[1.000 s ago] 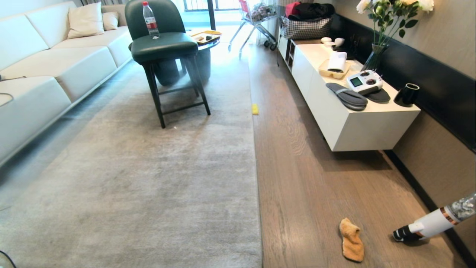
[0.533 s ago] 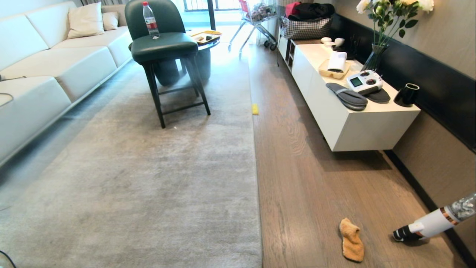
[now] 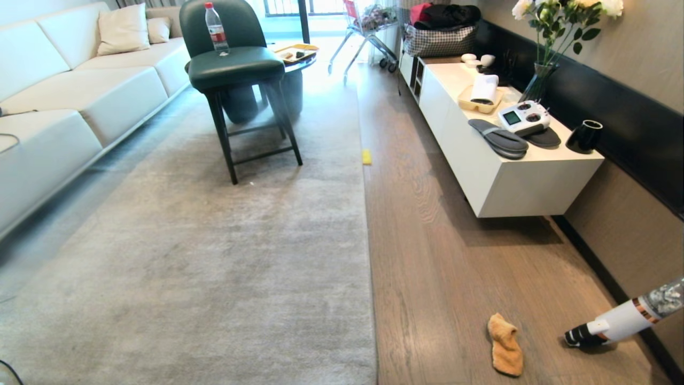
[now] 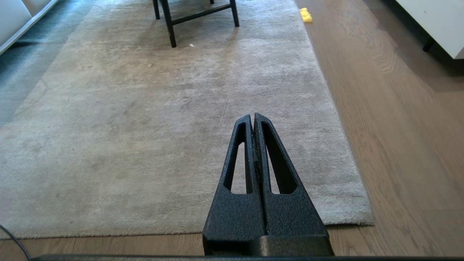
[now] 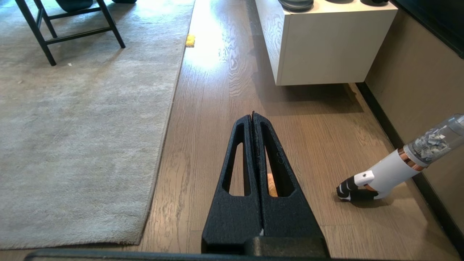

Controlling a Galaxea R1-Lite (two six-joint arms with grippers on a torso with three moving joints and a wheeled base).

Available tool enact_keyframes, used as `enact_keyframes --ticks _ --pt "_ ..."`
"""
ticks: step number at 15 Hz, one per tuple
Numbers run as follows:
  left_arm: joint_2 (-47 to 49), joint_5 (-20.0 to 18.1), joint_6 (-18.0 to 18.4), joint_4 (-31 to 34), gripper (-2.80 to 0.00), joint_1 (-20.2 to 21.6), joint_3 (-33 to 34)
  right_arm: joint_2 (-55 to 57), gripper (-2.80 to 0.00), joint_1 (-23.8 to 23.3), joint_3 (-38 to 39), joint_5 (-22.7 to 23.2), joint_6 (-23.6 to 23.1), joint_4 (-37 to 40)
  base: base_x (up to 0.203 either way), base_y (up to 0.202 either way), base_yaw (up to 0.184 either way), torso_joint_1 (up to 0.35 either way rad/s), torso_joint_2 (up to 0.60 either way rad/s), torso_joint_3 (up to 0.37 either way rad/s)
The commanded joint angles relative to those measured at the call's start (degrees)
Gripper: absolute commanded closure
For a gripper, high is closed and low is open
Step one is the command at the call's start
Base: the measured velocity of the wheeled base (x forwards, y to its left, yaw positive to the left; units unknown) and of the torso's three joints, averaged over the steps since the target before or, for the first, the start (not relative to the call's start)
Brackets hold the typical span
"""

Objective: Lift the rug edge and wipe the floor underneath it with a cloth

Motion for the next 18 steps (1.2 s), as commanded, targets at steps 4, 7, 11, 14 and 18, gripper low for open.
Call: enact_keyframes --ticks 4,7,11,14,18 --pt "0.0 0.0 0.0 0.0 0.00 0.0 0.0 0.1 0.00 0.0 0.0 -0.1 0.1 0.0 0.000 0.000 0.000 -0.008 -0.05 -0.067" --pt "0.0 0.0 0.0 0.0 0.00 0.0 0.0 0.1 0.00 0.0 0.0 -1.0 1.3 -0.1 0.000 0.000 0.000 -0.041 -0.34 -0.389" --pt "0.0 0.0 0.0 0.0 0.00 0.0 0.0 0.1 0.00 0.0 0.0 -1.0 1.4 -0.1 0.000 0.000 0.000 -0.009 -0.41 -0.423" --pt "0.0 0.0 0.0 0.0 0.00 0.0 0.0 0.1 0.00 0.0 0.0 -1.0 1.4 -0.1 0.000 0.000 0.000 0.030 -0.44 -0.397" --pt "0.0 0.0 0.0 0.0 0.00 0.0 0.0 0.1 0.00 0.0 0.0 -1.0 1.4 -0.1 0.000 0.000 0.000 0.097 -0.46 -0.379"
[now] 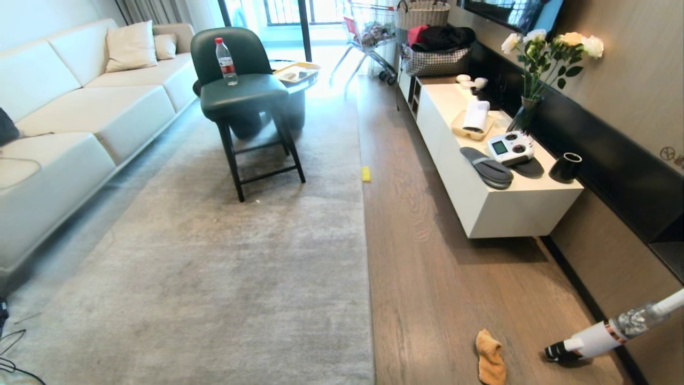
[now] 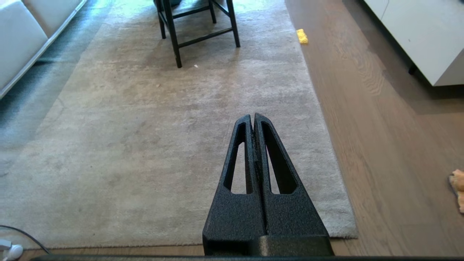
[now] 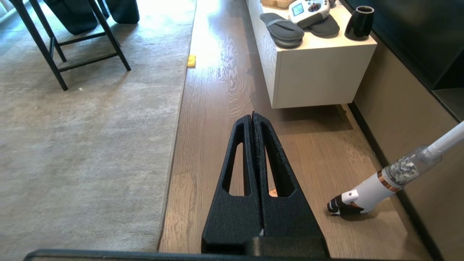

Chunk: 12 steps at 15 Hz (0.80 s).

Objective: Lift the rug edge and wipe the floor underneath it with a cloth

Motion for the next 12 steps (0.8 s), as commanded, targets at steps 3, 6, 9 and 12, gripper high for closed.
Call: enact_keyframes --ticks 3,6,9,12 --pt "0.0 0.0 0.0 0.0 0.00 0.0 0.0 0.1 0.00 0.0 0.0 0.0 0.0 0.0 0.000 0.000 0.000 0.124 -0.48 -0.363" --pt "0.0 0.1 -0.3 0.0 0.00 0.0 0.0 0.1 0.00 0.0 0.0 0.0 0.0 0.0 0.000 0.000 0.000 0.152 -0.50 -0.347" --pt "0.0 0.1 -0.4 0.0 0.00 0.0 0.1 0.1 0.00 0.0 0.0 0.0 0.0 0.0 0.000 0.000 0.000 0.173 -0.52 -0.352" --pt "0.0 0.1 -0.4 0.0 0.00 0.0 0.0 0.1 0.00 0.0 0.0 0.0 0.0 0.0 0.000 0.000 0.000 0.202 -0.55 -0.355"
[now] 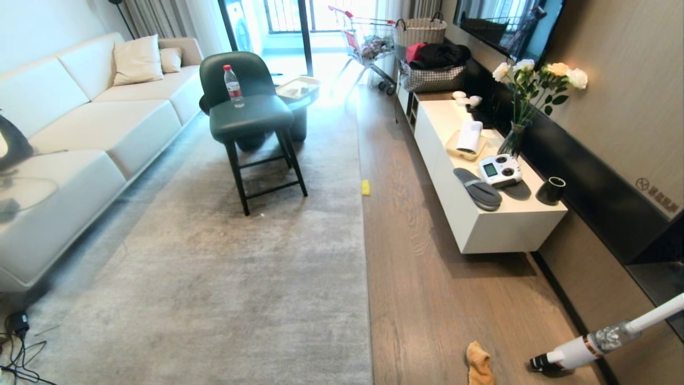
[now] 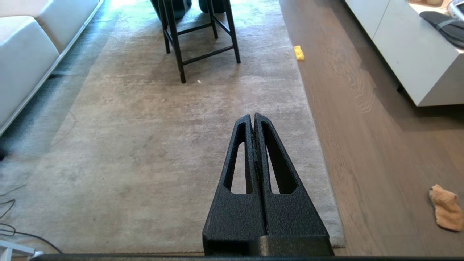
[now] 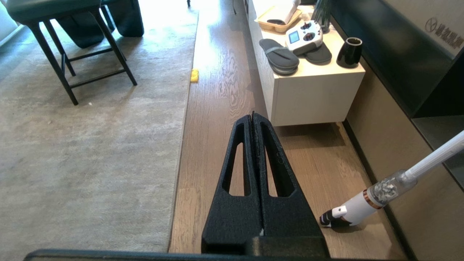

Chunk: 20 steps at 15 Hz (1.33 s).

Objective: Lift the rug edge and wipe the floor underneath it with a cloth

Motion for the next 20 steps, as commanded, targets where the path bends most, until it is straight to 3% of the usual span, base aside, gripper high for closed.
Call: enact_keyframes --ticks 1,7,20 --pt "0.0 0.0 0.0 0.0 0.00 0.0 0.0 0.1 0.00 0.0 0.0 0.0 0.0 0.0 0.000 0.000 0.000 0.206 -0.57 -0.354" --pt "0.0 0.0 0.0 0.0 0.00 0.0 0.0 0.1 0.00 0.0 0.0 0.0 0.0 0.0 0.000 0.000 0.000 0.231 -0.57 -0.343" --pt "0.0 0.0 0.0 0.0 0.00 0.0 0.0 0.1 0.00 0.0 0.0 0.0 0.0 0.0 0.000 0.000 0.000 0.151 -0.35 -0.197"
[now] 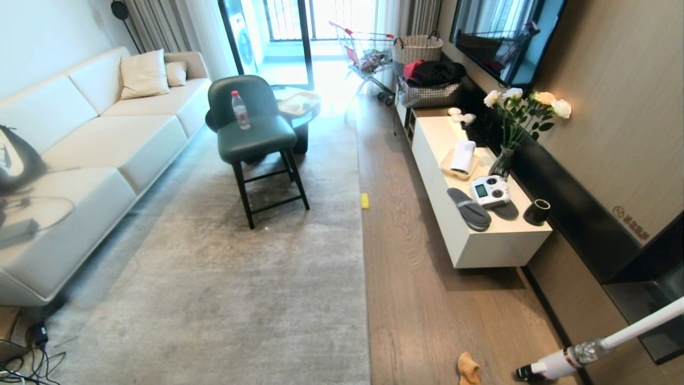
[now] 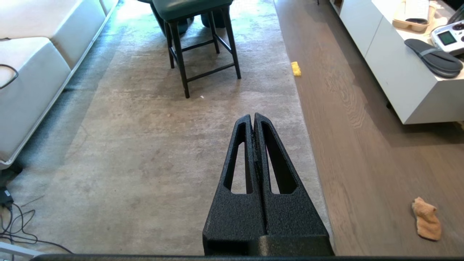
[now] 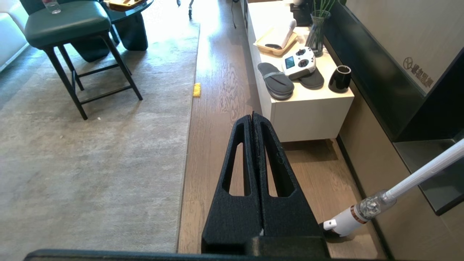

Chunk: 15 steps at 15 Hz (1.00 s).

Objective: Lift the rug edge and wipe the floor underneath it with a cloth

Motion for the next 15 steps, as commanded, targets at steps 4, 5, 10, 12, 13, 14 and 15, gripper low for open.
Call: enact_keyframes --ticks 4,5,10,12,13,14,15 --pt "0.0 0.0 0.0 0.0 0.00 0.0 0.0 0.1 0.00 0.0 0.0 0.0 0.0 -0.1 0.000 0.000 0.000 0.149 -0.33 -0.178" --pt "0.0 0.0 0.0 0.0 0.00 0.0 0.1 0.1 0.00 0.0 0.0 0.0 0.0 -0.1 0.000 0.000 0.000 0.139 -0.32 -0.173" --pt "0.0 0.0 0.0 0.0 0.00 0.0 0.0 0.1 0.00 0.0 0.0 0.0 0.0 -0.1 0.000 0.000 0.000 0.109 -0.23 -0.123" --pt "0.0 0.0 0.0 0.0 0.00 0.0 0.0 0.1 0.00 0.0 0.0 0.0 0.0 -0.1 0.000 0.000 0.000 0.083 -0.17 -0.090" --pt "0.0 0.0 0.0 0.0 0.00 0.0 0.1 0.1 0.00 0.0 0.0 0.0 0.0 -0.1 0.000 0.000 0.000 0.090 -0.19 -0.080" --pt "0.0 0.0 0.0 0.0 0.00 0.0 0.0 0.1 0.00 0.0 0.0 0.0 0.1 -0.1 0.000 0.000 0.000 0.061 -0.14 -0.066" --pt "0.0 0.0 0.0 0.0 0.00 0.0 0.0 0.1 0.00 0.0 0.0 0.0 0.0 -0.1 0.000 0.000 0.000 0.000 0.00 0.000"
